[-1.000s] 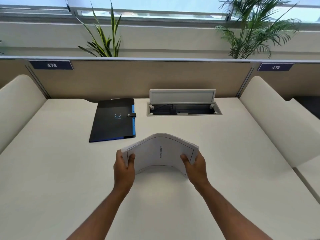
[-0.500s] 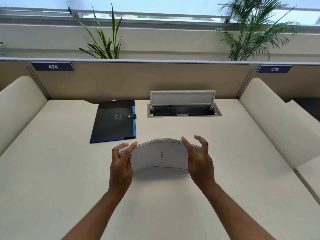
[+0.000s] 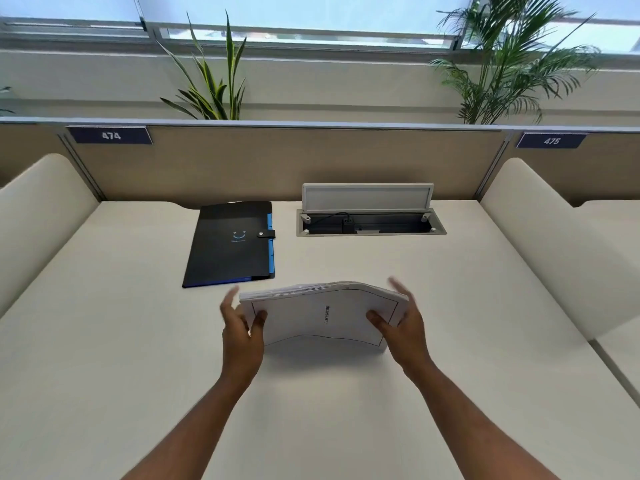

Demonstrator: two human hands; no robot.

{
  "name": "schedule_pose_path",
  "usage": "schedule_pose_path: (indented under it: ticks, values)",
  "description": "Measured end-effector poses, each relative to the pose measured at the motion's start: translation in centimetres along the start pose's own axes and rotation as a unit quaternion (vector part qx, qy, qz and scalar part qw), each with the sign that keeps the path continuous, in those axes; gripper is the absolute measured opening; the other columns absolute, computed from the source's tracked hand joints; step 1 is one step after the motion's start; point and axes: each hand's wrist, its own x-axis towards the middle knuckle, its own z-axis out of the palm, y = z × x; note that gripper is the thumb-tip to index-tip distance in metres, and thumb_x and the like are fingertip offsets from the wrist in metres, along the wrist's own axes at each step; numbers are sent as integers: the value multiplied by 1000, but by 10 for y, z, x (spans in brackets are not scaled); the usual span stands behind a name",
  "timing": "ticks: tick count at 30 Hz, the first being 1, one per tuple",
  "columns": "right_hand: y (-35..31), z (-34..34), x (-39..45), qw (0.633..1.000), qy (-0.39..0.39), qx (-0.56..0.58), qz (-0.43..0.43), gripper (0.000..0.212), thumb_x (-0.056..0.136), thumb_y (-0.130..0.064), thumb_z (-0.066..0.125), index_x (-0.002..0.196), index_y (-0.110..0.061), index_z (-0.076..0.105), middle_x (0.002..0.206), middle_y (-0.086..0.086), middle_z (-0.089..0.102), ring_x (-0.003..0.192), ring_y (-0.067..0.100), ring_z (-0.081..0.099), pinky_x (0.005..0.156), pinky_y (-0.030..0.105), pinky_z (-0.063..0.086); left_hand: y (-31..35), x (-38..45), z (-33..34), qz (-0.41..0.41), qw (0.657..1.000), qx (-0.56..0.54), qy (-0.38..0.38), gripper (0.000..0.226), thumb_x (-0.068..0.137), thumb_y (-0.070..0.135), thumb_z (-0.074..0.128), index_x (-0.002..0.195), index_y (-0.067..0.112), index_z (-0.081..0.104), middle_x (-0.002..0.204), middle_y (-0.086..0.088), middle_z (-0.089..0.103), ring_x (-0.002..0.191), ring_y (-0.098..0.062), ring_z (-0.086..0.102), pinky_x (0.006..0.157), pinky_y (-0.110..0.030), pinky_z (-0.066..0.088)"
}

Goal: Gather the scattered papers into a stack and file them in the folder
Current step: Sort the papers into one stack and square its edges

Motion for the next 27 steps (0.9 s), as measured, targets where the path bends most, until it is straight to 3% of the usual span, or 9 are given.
schedule_pose_path:
  ticks: [2, 3, 7, 10, 17, 20, 24, 25, 27]
  values:
    - [6, 3, 4, 996, 0, 50, 72, 15, 85, -17, 84, 98, -21, 77, 97, -4, 80, 99, 29, 74, 75, 28, 57, -1, 3, 5, -28, 999, 32, -4, 34, 99, 16, 54, 133, 14, 49, 120, -6, 62, 112, -25, 60, 95, -38, 55]
    - [6, 4, 6, 994, 11, 65, 85, 7, 86, -16, 83, 91, -18, 78, 91, -1, 81, 94, 32, 74, 72, 30, 57, 0, 4, 6, -29, 999, 38, -4, 31, 100, 16, 51, 131, 11, 52, 120, -8, 62, 110, -24, 59, 95, -40, 55]
    - [5, 1, 11, 994, 43, 71, 75, 7, 88, -17, 81, 92, -20, 76, 90, -4, 81, 82, 13, 74, 74, 32, 57, 2, 2, 8, -13, 999, 32, -4, 28, 102, 16, 49, 130, 16, 51, 116, -1, 61, 105, -16, 58, 79, -13, 51]
    - [17, 0, -2, 993, 28, 60, 98, 8, 91, -18, 78, 98, -19, 75, 95, 0, 80, 93, 22, 75, 81, 37, 59, -7, -10, 7, -28, 999, 30, -27, 26, 102, 17, 49, 128, 19, 51, 114, 4, 62, 107, -13, 59, 86, -18, 52]
    - [15, -2, 4, 995, 36, 33, 83, 17, 91, -15, 77, 104, -24, 71, 104, 0, 77, 104, 30, 71, 85, 38, 59, -7, -6, 10, -53, 996, 75, -20, 37, 99, 20, 55, 134, 12, 49, 117, 1, 60, 103, -20, 59, 87, -31, 52]
    - [9, -4, 9, 992, 96, 18, 76, 55, 87, -19, 82, 134, -26, 53, 124, -1, 67, 120, 20, 62, 99, 39, 51, 4, 2, 17, -52, 995, 86, 2, 35, 100, 19, 53, 134, 11, 50, 115, 0, 60, 99, -22, 59, 89, -40, 54]
    - [4, 5, 10, 962, 144, 72, 222, 103, 78, -32, 90, 156, -27, 22, 151, 12, 44, 136, 30, 48, 110, 40, 41, 15, 7, 34, -108, 993, 24, 28, 38, 100, 18, 54, 137, 14, 48, 122, 0, 59, 105, -22, 58, 95, -46, 51]
    - [2, 8, 11, 945, 140, 129, 267, 105, 78, -30, 90, 157, -23, 23, 152, 13, 44, 134, 31, 50, 111, 45, 44, 17, 6, 39, -127, 991, 0, 32, 39, 100, 19, 54, 138, 15, 47, 125, -1, 60, 107, -24, 59, 95, -46, 51]
    - [-2, 12, 11, 897, 95, 284, 326, 83, 82, -21, 87, 150, -13, 41, 141, 16, 59, 118, 33, 61, 96, 50, 57, 19, 2, 48, -150, 987, -45, 37, 38, 99, 20, 56, 136, 17, 48, 124, -3, 62, 107, -26, 61, 90, -43, 53]
